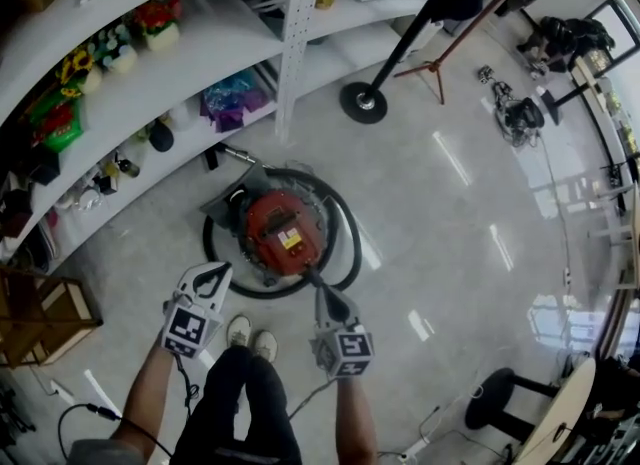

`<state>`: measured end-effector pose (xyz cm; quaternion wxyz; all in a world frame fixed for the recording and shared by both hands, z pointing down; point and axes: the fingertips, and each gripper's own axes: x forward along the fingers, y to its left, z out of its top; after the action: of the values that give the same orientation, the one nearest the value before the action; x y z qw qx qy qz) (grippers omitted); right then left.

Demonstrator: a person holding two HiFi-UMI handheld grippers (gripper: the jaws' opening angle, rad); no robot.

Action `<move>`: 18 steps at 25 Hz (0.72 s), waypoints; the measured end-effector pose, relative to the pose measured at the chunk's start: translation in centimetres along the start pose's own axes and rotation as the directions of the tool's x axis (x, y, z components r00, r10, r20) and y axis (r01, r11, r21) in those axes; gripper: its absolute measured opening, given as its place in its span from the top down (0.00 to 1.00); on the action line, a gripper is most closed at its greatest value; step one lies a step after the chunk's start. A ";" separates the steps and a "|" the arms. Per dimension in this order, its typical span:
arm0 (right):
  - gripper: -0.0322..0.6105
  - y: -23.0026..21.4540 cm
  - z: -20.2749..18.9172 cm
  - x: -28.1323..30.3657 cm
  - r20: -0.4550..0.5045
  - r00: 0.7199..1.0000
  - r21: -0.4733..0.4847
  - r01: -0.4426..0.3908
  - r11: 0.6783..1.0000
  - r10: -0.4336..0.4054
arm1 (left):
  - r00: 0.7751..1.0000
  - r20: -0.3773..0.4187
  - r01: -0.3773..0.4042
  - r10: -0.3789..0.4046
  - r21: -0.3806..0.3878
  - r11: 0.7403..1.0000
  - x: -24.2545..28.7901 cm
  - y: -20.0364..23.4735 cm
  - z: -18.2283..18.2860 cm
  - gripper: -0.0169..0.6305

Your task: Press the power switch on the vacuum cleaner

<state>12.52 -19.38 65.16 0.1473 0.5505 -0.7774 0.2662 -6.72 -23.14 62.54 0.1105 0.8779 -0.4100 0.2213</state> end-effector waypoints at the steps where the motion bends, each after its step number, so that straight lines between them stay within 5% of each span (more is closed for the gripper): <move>1: 0.93 -0.1 -0.6 0.3 -0.005 1.000 0.005 0.002 1.000 -0.002 | 1.000 -0.001 0.004 -0.004 0.001 1.000 0.3 0.0 -0.5 0.96; 18: 0.93 -3.2 -8.3 6.6 -0.061 0.998 0.058 0.023 0.998 -0.019 | 0.997 -0.065 0.049 -0.051 -0.025 0.998 6.6 0.1 -9.2 0.96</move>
<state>12.66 -20.51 76.18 0.1572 0.5545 -0.7586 0.3038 -5.82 -24.21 73.84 0.1398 0.8788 -0.3865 0.2423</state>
